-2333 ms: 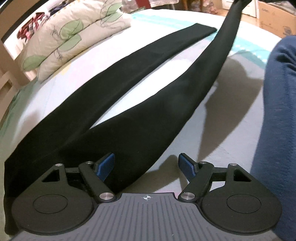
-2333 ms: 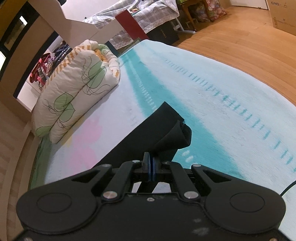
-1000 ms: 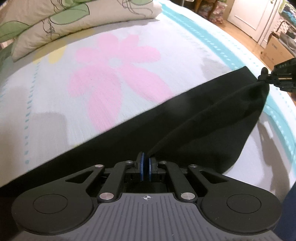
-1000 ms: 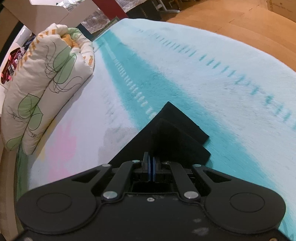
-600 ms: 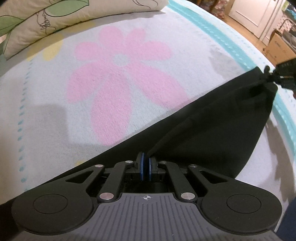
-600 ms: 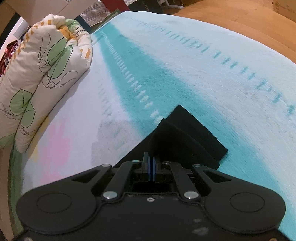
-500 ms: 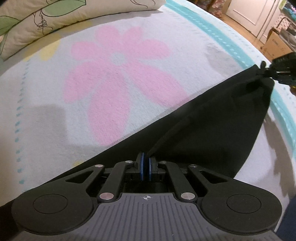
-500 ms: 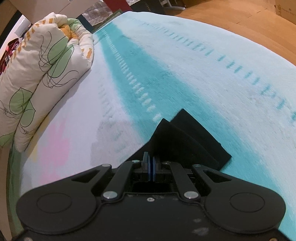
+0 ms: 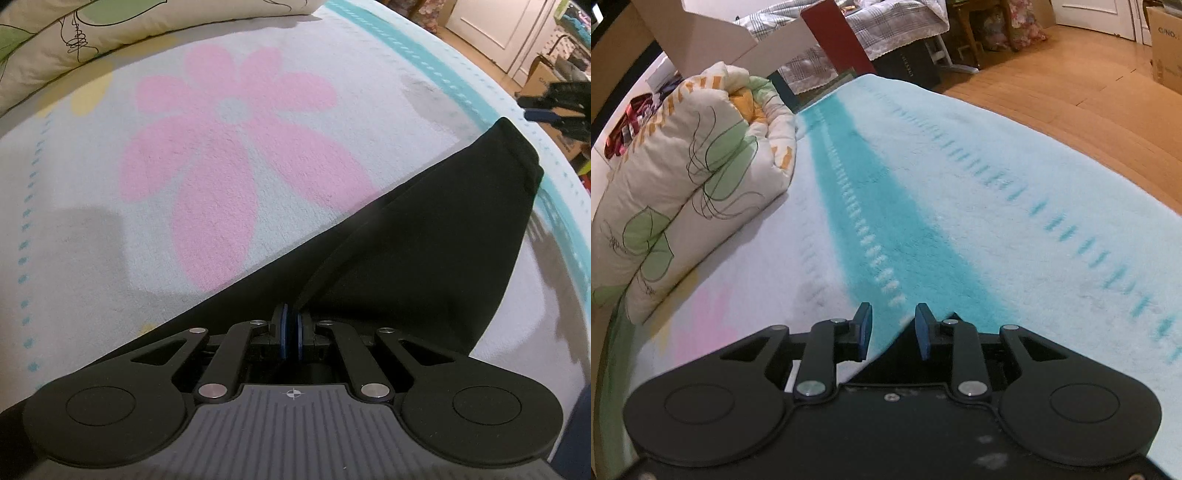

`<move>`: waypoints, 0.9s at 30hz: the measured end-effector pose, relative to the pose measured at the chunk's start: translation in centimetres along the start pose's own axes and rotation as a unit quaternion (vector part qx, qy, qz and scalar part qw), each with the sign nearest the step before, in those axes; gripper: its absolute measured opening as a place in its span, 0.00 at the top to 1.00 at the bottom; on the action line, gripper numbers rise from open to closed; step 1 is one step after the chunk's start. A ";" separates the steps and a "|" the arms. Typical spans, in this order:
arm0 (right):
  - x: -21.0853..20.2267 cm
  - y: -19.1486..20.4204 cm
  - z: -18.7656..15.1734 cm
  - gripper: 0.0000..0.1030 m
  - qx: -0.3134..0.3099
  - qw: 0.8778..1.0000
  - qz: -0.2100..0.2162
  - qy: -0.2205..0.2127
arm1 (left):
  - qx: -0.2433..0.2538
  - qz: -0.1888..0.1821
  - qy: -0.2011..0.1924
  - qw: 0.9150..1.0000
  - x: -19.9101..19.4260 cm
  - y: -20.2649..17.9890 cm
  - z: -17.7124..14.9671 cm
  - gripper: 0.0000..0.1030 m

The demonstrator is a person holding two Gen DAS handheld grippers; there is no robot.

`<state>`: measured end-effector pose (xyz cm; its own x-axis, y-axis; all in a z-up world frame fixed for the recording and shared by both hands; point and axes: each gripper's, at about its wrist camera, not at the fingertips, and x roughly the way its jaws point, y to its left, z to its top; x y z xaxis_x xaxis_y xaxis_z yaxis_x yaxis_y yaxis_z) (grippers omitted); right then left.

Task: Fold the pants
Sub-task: 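Lift both hems and carry them toward the waistband, then lay the hems down and open both tools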

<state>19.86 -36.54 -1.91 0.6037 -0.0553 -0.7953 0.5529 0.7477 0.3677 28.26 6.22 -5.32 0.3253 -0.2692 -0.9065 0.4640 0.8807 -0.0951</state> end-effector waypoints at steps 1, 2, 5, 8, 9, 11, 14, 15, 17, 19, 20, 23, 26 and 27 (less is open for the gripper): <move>-0.3 -0.4 -0.3 0.72 0.000 1.000 0.002 0.004 | 0.002 0.001 -0.001 1.000 0.0 0.0 -0.1 0.95; -0.5 -0.9 -0.7 0.72 0.001 1.000 0.004 0.010 | 0.003 0.002 -0.001 1.000 0.1 -0.3 0.0 0.95; -1.0 -2.3 -1.9 0.72 0.001 1.000 -0.003 0.021 | 0.006 0.004 -0.004 1.000 0.2 -0.5 0.1 0.95; -1.1 -3.1 -2.8 0.72 -0.014 1.000 -0.008 0.023 | 0.011 0.007 -0.005 1.000 0.2 -0.8 0.0 0.95; -0.9 -3.2 -2.9 0.72 -0.017 1.000 -0.006 0.025 | 0.014 0.008 -0.006 1.000 0.2 -0.9 0.0 0.95; -0.5 -3.3 -3.0 0.71 -0.027 0.999 -0.005 0.024 | 0.015 0.009 -0.006 1.000 0.2 -1.0 0.1 0.95; 0.1 -2.9 -2.9 0.71 -0.059 0.998 -0.004 0.011 | 0.014 0.009 -0.007 1.000 0.2 -1.0 0.1 0.95; 0.2 -2.9 -3.0 0.71 -0.069 0.998 -0.003 0.011 | 0.013 0.009 -0.008 1.000 0.2 -0.9 0.1 0.95; 0.6 -2.9 -3.0 0.71 -0.081 0.997 0.004 0.019 | 0.009 0.008 -0.009 1.000 0.2 -0.8 0.1 0.95; 0.9 -3.0 -3.2 0.71 -0.084 0.996 0.005 0.021 | 0.008 0.008 -0.013 1.000 0.2 -0.9 0.1 0.95; 0.9 -3.0 -3.4 0.74 -0.088 0.996 0.000 0.019 | 0.010 0.008 -0.015 1.000 0.1 -1.0 0.1 0.95; 0.4 -3.5 -3.7 0.96 -0.090 0.996 -0.009 0.010 | 0.015 0.009 -0.021 1.000 0.0 -1.3 0.0 0.95; -0.2 -4.0 -3.7 0.96 -0.089 0.996 -0.017 0.007 | 0.015 0.004 -0.025 1.000 -0.1 -1.5 0.2 0.95; -0.4 -4.0 -3.7 0.96 -0.095 0.995 -0.023 0.004 | 0.015 0.002 -0.026 1.000 -0.1 -1.7 0.2 0.95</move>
<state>15.28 -37.04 -4.87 0.5758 -0.0870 -0.8130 0.4603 0.8563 0.2343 27.65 4.67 -4.99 0.3692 -0.2861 -0.8842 0.4861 0.8704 -0.0787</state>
